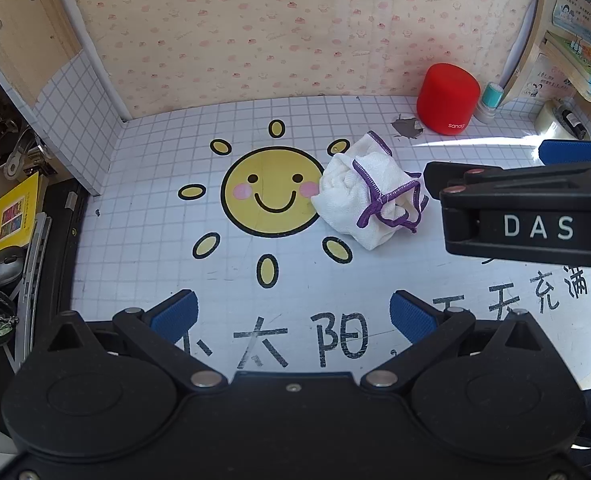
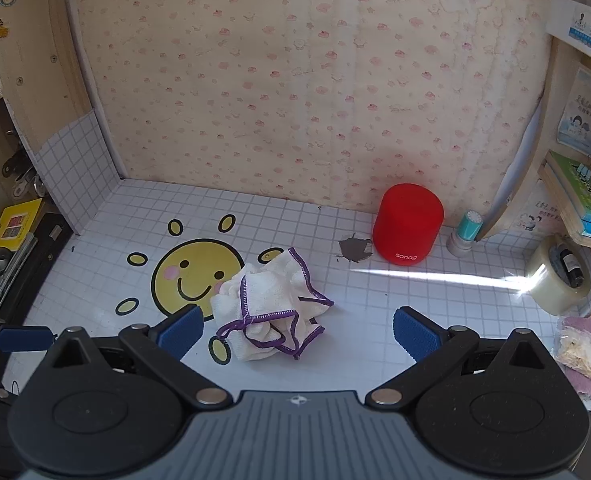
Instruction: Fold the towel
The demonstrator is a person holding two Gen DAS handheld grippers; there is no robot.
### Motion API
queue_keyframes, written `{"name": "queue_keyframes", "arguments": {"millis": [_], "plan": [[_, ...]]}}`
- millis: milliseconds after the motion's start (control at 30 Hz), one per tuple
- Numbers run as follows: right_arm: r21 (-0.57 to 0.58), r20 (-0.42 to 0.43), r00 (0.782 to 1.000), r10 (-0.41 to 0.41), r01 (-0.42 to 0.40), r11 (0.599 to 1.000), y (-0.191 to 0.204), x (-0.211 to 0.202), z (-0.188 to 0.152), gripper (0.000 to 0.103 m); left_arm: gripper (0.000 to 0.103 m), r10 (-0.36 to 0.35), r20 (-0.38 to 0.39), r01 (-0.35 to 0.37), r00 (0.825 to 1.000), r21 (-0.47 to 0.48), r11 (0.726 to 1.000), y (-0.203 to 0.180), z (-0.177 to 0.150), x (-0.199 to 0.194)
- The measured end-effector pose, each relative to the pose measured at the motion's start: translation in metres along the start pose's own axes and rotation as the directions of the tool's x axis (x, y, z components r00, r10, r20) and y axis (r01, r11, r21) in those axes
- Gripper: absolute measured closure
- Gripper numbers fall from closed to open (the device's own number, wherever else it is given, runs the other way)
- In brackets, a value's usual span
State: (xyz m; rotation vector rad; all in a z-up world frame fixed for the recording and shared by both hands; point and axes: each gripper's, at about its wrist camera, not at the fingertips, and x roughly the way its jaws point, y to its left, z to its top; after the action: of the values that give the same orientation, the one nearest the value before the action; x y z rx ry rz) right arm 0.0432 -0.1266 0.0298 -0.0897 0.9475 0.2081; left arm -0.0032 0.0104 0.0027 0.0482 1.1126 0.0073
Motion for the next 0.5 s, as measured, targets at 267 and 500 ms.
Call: {"name": "queue_keyframes", "arguments": {"millis": [267, 500], "plan": [[-0.001, -0.004, 1.000, -0.003, 0.003, 1.000, 0.0001, 0.0026, 0.0007, 0.001, 0.001, -0.001, -0.001, 0.001, 1.000, -0.003, 1.000, 0.0012, 0.0004, 0.0011], [-0.002, -0.014, 1.000, -0.007, 0.007, 1.000, 0.0013, 0.0058, 0.0014, 0.001, 0.001, -0.001, -0.005, 0.001, 1.000, -0.019, 1.000, 0.0041, 0.0018, 0.0031]]}}
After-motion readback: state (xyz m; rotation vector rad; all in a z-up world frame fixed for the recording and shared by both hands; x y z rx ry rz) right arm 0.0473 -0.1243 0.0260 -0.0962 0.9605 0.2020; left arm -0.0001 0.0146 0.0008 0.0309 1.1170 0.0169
